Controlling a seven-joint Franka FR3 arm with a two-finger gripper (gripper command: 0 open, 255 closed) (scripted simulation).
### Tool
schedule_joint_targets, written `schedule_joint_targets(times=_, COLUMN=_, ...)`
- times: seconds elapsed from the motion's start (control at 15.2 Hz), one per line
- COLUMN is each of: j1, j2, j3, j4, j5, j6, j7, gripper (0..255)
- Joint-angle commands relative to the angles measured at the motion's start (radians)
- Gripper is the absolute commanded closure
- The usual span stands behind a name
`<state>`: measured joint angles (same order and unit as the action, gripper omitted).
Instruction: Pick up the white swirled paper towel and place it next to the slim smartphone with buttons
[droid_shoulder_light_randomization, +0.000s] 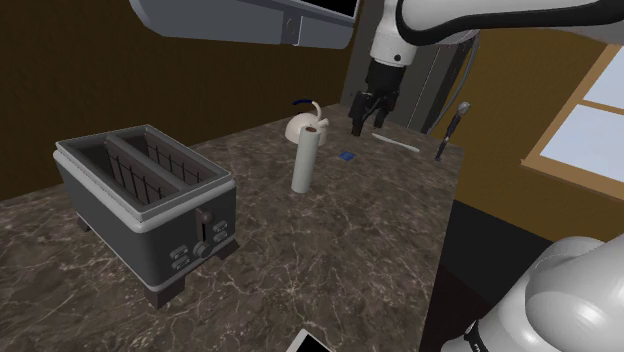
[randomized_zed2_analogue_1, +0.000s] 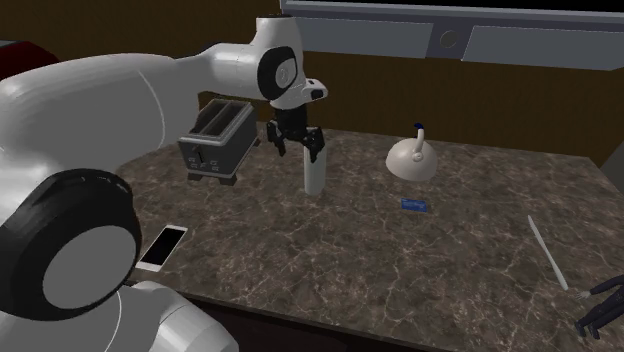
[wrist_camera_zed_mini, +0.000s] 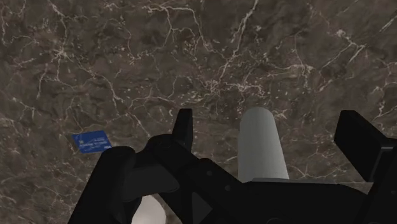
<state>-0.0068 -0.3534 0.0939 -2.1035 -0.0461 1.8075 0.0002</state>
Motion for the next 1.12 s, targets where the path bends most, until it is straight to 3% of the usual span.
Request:
schedule_joint_targets(times=0.0, j1=0.001, j2=0.076, j3=0.012, j4=0.054, j5=-0.002, j6=0.019, j7=0.023, gripper=0)
schedule_joint_targets(times=0.59, j1=0.018, j2=0.441, j3=0.049, j4=0.399, j5=-0.037, j6=0.024, j7=0.120, gripper=0)
schedule_joint_targets(times=1.06, j1=0.018, j2=0.467, j3=0.047, j4=0.349, j5=-0.042, j6=0.099, j7=0.126, gripper=0)
